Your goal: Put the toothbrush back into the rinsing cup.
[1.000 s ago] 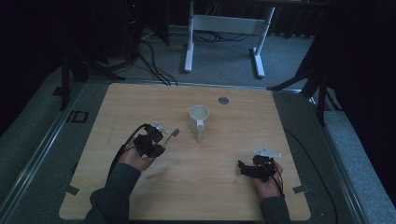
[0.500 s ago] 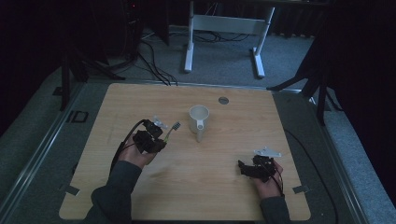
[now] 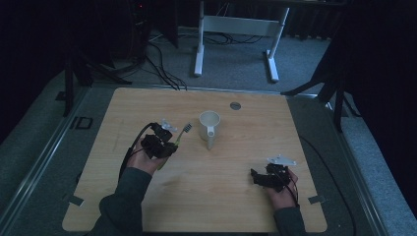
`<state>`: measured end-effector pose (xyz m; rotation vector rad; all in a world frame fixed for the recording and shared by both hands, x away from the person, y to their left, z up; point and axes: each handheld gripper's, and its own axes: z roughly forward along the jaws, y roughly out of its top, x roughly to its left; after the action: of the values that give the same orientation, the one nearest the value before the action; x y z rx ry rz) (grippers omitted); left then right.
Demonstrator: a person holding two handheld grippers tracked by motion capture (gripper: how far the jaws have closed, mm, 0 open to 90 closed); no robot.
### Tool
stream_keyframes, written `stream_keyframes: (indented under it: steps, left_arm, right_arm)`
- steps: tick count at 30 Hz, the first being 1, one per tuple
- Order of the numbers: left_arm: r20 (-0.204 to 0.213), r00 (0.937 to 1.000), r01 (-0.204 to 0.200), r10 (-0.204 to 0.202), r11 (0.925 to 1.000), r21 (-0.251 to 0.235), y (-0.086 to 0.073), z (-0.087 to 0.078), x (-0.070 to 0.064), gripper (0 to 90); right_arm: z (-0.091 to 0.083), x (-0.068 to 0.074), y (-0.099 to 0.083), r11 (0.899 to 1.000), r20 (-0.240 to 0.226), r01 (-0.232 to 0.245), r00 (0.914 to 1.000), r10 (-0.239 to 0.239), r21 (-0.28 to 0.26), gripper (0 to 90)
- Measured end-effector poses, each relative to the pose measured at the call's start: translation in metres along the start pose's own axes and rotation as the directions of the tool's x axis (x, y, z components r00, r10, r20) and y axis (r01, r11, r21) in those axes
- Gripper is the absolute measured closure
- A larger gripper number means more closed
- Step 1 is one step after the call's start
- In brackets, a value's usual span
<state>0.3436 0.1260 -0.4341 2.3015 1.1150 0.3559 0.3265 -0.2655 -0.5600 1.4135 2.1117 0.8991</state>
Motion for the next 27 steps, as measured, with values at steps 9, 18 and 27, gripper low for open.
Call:
stream_keyframes:
  steps: [9,18,27]
  left_arm:
    - [-0.007,0.9999,0.013,-0.013,0.9996,-0.023,0.0015,-0.0006,0.0008,82.2]
    - [-0.012,0.9996,0.024,-0.025,0.9982,-0.054,0.0036,-0.0025,0.0014,82.3]
    - [-0.020,0.9996,0.018,-0.019,0.9975,-0.068,0.0045,-0.0011,0.0008,82.3]
  right_arm:
    - [0.0001,0.0000,0.0000,1.000,0.000,0.000,1.0000,0.000,0.000,15.7]
    - [0.0001,0.0000,0.0000,1.000,0.000,0.000,1.0000,0.000,0.000,15.7]
    - [0.0001,0.0000,0.0000,1.000,0.000,0.000,1.0000,0.000,0.000,15.7]
